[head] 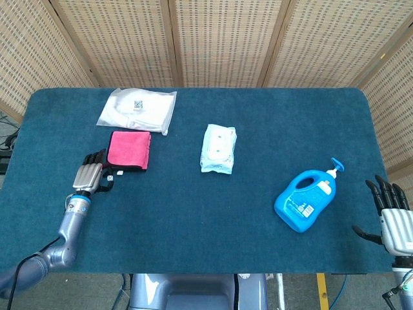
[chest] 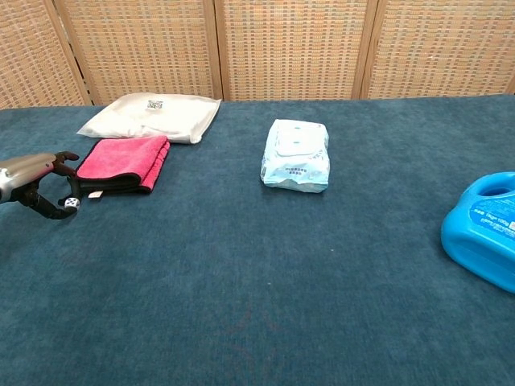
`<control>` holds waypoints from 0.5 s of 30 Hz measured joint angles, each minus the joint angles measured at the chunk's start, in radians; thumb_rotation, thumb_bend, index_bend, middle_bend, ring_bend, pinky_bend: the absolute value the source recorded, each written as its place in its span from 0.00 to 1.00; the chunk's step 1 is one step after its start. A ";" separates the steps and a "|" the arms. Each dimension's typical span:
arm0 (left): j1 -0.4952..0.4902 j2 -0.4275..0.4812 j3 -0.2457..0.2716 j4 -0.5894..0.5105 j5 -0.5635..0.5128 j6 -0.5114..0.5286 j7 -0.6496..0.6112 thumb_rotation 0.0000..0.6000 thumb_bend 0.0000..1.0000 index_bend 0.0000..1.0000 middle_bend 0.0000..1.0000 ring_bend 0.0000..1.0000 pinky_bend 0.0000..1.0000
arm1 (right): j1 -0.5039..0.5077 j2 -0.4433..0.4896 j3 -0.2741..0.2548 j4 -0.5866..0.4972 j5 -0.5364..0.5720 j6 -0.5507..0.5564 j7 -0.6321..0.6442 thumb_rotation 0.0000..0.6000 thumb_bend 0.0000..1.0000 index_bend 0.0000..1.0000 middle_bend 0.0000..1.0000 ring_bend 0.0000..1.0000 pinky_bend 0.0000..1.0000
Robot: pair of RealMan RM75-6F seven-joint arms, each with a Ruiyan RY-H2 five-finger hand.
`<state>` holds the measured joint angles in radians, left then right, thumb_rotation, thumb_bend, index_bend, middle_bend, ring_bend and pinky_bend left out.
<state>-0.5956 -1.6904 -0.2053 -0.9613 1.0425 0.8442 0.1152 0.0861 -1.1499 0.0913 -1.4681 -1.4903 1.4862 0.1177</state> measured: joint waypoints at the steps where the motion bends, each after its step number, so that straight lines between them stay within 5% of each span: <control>1: 0.001 0.004 -0.002 -0.007 0.001 0.003 -0.003 1.00 0.40 0.59 0.00 0.00 0.00 | 0.000 0.000 0.000 0.000 0.000 0.000 0.000 1.00 0.00 0.03 0.00 0.00 0.00; 8: 0.018 0.068 -0.015 -0.117 0.049 0.073 -0.049 1.00 0.40 0.59 0.00 0.00 0.00 | -0.001 0.003 0.000 -0.003 0.000 0.001 0.007 1.00 0.00 0.03 0.00 0.00 0.00; 15: 0.052 0.204 -0.035 -0.359 0.146 0.204 -0.100 1.00 0.39 0.59 0.00 0.00 0.00 | -0.002 0.008 0.000 -0.006 -0.003 0.005 0.015 1.00 0.00 0.03 0.00 0.00 0.00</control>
<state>-0.5435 -1.4866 -0.2406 -1.3200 1.1890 1.0483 0.0151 0.0837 -1.1420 0.0908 -1.4741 -1.4929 1.4916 0.1332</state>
